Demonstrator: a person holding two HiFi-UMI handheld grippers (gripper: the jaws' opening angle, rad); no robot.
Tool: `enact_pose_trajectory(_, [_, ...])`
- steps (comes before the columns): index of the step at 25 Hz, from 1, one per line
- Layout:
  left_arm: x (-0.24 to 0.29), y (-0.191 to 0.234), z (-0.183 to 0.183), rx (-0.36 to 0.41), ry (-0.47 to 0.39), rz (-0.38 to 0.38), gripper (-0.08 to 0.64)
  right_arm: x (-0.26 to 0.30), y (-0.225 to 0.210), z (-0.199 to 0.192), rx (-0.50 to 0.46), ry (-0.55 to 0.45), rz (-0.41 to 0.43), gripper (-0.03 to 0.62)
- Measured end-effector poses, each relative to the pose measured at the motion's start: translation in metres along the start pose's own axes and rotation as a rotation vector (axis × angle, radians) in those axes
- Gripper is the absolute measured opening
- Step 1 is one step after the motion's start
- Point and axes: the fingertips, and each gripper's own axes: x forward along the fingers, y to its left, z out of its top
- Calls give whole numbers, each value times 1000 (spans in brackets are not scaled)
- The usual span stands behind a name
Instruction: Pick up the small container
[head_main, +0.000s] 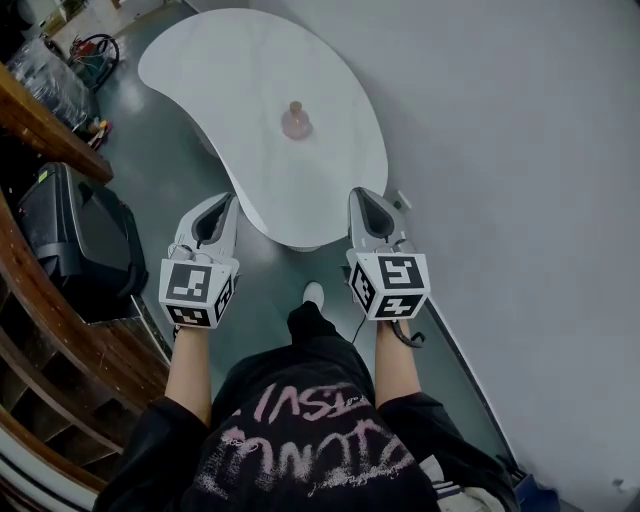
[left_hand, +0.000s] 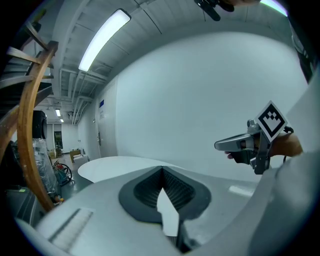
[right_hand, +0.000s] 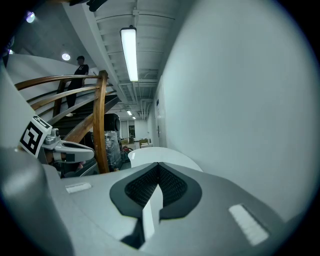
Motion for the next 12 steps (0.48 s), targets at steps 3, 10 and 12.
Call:
enact_pose_trajectory(3, [12, 2, 3, 2, 12, 3, 0, 12, -8, 2, 6, 15, 11, 12])
enact_pose_trajectory(10, [41, 7, 14, -3, 24, 19, 0, 36, -28, 12, 10, 22, 28, 12])
enact_pose_trajectory(12, [48, 8, 15, -5, 28, 22, 0, 41, -33, 14, 8, 26, 33, 12])
